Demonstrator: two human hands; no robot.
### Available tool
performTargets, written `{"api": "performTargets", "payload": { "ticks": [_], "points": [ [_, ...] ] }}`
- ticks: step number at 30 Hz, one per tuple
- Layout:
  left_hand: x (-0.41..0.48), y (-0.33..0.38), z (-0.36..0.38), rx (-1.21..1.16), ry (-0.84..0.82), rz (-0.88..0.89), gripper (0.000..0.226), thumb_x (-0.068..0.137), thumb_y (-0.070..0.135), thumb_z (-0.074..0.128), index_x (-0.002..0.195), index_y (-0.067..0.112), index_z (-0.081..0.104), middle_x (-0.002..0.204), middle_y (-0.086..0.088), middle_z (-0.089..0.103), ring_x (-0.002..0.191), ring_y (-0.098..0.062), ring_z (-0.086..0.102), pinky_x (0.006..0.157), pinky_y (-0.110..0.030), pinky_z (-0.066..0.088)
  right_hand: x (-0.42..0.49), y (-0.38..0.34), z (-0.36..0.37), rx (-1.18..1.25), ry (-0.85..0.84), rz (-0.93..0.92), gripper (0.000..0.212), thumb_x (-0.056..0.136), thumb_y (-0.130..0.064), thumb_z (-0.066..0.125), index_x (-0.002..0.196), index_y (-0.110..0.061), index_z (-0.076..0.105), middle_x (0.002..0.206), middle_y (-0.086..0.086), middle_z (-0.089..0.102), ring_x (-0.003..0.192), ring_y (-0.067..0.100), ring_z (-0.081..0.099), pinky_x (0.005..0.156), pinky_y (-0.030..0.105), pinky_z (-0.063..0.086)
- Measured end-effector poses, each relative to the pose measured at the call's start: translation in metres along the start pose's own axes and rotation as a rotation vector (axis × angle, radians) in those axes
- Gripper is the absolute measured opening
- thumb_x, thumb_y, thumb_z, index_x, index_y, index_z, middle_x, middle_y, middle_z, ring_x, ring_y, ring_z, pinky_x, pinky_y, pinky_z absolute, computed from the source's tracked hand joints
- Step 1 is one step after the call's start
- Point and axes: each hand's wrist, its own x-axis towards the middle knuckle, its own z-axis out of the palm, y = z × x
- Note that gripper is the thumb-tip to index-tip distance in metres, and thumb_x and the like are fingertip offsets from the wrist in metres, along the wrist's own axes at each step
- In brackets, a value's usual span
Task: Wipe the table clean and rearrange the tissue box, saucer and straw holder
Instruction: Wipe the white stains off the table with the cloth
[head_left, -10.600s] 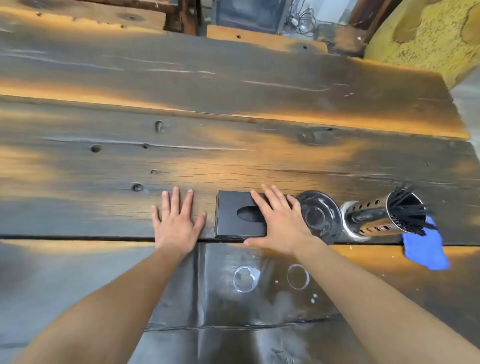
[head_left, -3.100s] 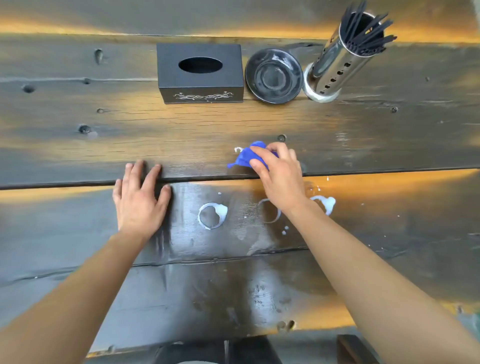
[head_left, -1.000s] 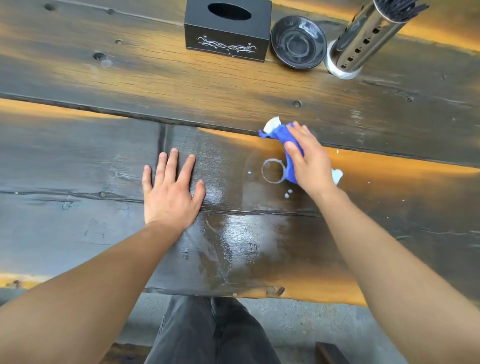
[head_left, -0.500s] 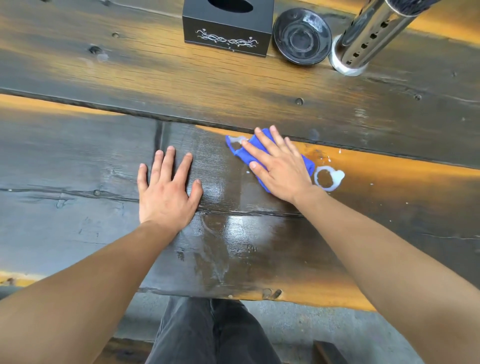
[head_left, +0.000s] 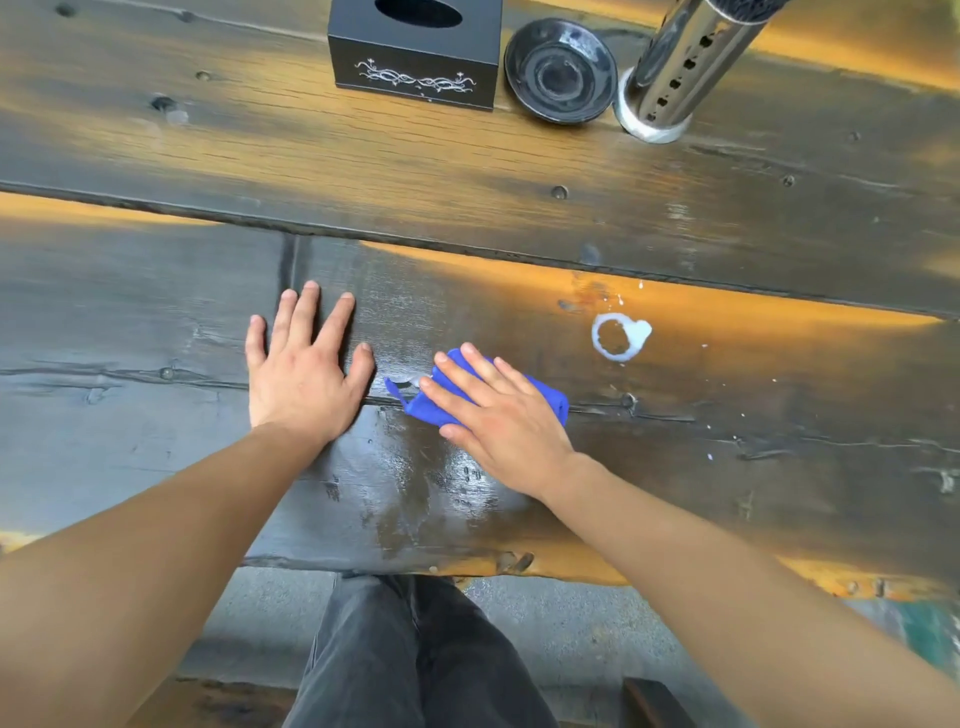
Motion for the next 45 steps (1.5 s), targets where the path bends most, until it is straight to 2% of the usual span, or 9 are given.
{"api": "performTargets", "payload": {
  "ticks": [6,10,14,17,23,27,29,33,45],
  "points": [
    [-0.002,0.003,0.000,-0.029,0.007,-0.011,0.062,0.096,0.053,0.035,0.156,0.036,0.033,0.170,-0.004,0.020,0.158,-0.022,0.010,0.127,-0.051,0.003,-0.040,-0.031,0.018,0.088,0.074,0.016,0.049,0.105,-0.039,0.053,0.153,-0.030,0.050,0.163,-0.006,0.044,0.155,0.022,0.035,0.122,0.042,0.032],
    [-0.005,0.033,-0.001,-0.186,0.131,0.008,0.060,0.089,0.035,0.048,0.148,0.027,0.046,0.166,-0.008,0.031,0.156,-0.025,0.020,0.126,-0.051,0.009,-0.063,-0.040,0.021,0.292,0.112,0.069,0.041,0.105,-0.035,0.048,0.143,-0.029,0.061,0.154,-0.011,0.055,0.149,0.014,0.044,0.107,0.035,0.043],
    [-0.007,0.072,0.007,-0.207,0.045,0.047,0.063,0.093,0.044,0.048,0.154,0.036,0.035,0.169,-0.004,0.022,0.158,-0.023,0.013,0.125,-0.053,0.006,-0.088,-0.036,0.003,0.862,0.236,0.416,0.038,0.107,-0.022,0.050,0.144,-0.019,0.062,0.151,-0.014,0.054,0.147,0.005,0.044,0.122,0.029,0.034],
    [-0.011,0.081,0.017,-0.049,-0.050,0.083,0.064,0.098,0.059,0.033,0.158,0.042,0.020,0.172,0.000,0.011,0.159,-0.023,0.001,0.125,-0.056,0.000,-0.112,-0.012,-0.025,0.985,0.470,0.688,0.038,0.106,-0.017,0.050,0.143,-0.022,0.058,0.148,-0.014,0.056,0.142,-0.002,0.047,0.120,0.019,0.032],
    [-0.011,0.083,0.021,-0.002,-0.048,0.090,0.064,0.099,0.060,0.027,0.159,0.039,0.019,0.172,-0.002,0.010,0.159,-0.026,-0.001,0.125,-0.058,0.000,-0.173,0.104,-0.030,0.626,0.853,1.286,0.051,0.106,-0.037,0.037,0.152,-0.019,0.052,0.153,0.005,0.056,0.145,0.020,0.049,0.122,0.035,0.035],
    [-0.011,0.084,0.020,0.008,-0.051,0.087,0.064,0.099,0.059,0.029,0.159,0.039,0.020,0.171,-0.003,0.011,0.159,-0.026,-0.001,0.125,-0.059,0.001,-0.186,0.153,-0.022,0.339,0.587,1.539,0.061,0.105,-0.045,0.028,0.161,-0.023,0.036,0.171,0.004,0.028,0.160,0.028,0.019,0.122,0.049,0.025],
    [-0.011,0.084,0.019,0.007,-0.057,0.081,0.063,0.099,0.059,0.029,0.159,0.039,0.019,0.172,-0.003,0.011,0.159,-0.026,-0.002,0.125,-0.058,0.000,-0.180,0.160,-0.017,0.185,0.437,1.532,0.059,0.109,-0.046,0.028,0.163,-0.023,0.031,0.172,0.006,0.024,0.160,0.033,0.015,0.118,0.055,0.030],
    [-0.012,0.085,0.019,0.014,-0.059,0.084,0.063,0.100,0.057,0.029,0.159,0.038,0.018,0.172,-0.004,0.010,0.159,-0.027,-0.002,0.124,-0.059,-0.001,-0.163,0.170,-0.019,0.133,0.365,1.469,0.063,0.107,-0.049,0.024,0.163,-0.021,0.030,0.171,0.010,0.025,0.159,0.038,0.017,0.118,0.056,0.031],
    [-0.011,0.087,0.017,0.028,-0.073,0.077,0.063,0.100,0.057,0.028,0.160,0.039,0.017,0.172,-0.003,0.008,0.159,-0.026,-0.003,0.125,-0.059,-0.001,-0.090,0.107,-0.010,0.097,0.200,0.961,0.062,0.105,-0.046,0.032,0.162,-0.022,0.033,0.171,0.005,0.028,0.159,0.032,0.019,0.124,0.050,0.030]
  ]
}}
